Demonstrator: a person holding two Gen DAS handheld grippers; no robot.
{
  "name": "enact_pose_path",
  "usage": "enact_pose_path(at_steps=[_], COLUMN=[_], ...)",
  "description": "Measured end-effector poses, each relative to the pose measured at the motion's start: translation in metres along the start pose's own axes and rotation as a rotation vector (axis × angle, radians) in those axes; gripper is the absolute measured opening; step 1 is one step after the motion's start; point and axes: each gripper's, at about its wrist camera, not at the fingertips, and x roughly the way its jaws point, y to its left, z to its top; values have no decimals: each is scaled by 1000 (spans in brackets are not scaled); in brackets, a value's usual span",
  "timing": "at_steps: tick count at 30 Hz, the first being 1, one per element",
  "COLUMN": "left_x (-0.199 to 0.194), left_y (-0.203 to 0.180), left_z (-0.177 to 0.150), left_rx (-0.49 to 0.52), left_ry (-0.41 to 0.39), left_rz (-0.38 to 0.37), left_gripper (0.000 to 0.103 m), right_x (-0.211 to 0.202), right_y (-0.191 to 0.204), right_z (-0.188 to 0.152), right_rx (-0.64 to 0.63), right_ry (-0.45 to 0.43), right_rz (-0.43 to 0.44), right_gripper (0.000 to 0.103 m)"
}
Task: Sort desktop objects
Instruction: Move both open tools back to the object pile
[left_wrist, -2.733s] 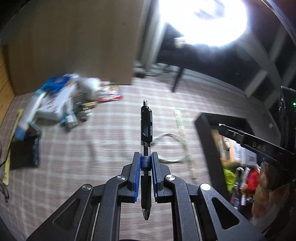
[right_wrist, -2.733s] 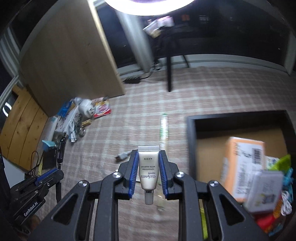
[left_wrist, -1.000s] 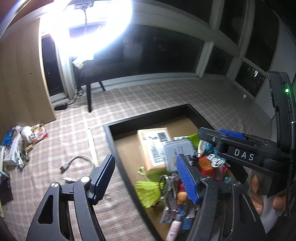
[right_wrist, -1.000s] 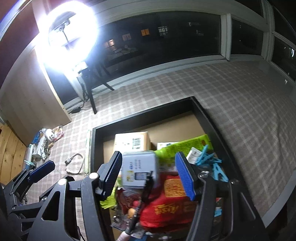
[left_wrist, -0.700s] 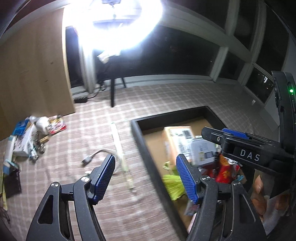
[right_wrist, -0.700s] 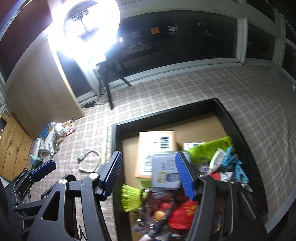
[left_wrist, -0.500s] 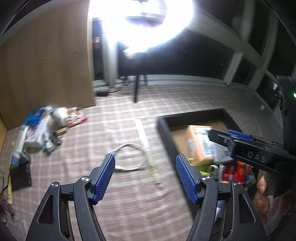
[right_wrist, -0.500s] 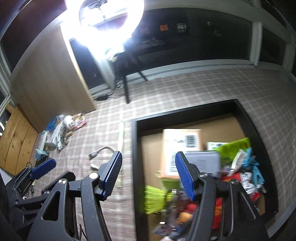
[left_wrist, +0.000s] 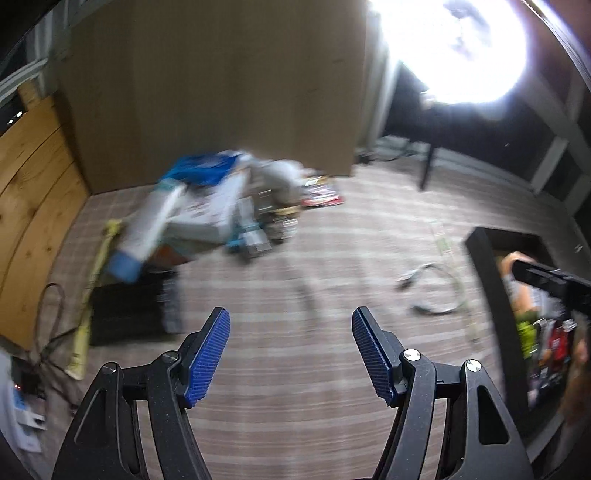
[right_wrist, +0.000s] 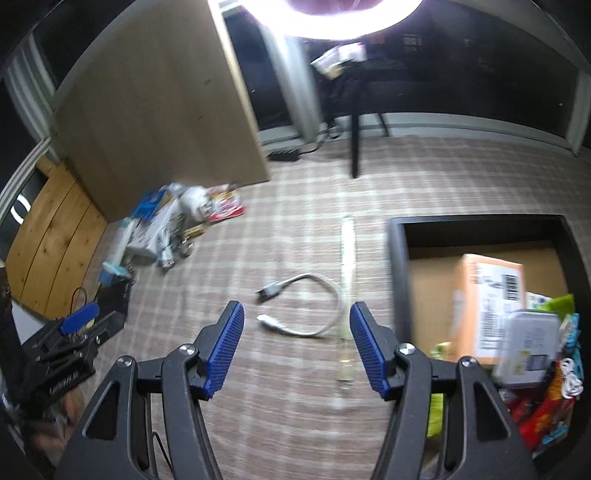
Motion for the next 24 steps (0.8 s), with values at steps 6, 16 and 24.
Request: enact_pose_path(at_steps=[6,16,24], left_x=[20,40,68], left_y=[93,192,197], left_z=[2,57,111], left_rx=[40,-21,-54], left_ry=[76,89,107], left_rz=[59,83,-4], left_gripper=[66,66,66], right_x=[17,32,65], right_y=[34,67,116], right_z=[-6,-9,37], right_rx=[-27,-7,-41], right_ry=[46,87,111], right_rz=[37,22,87], right_gripper=[58,48,48])
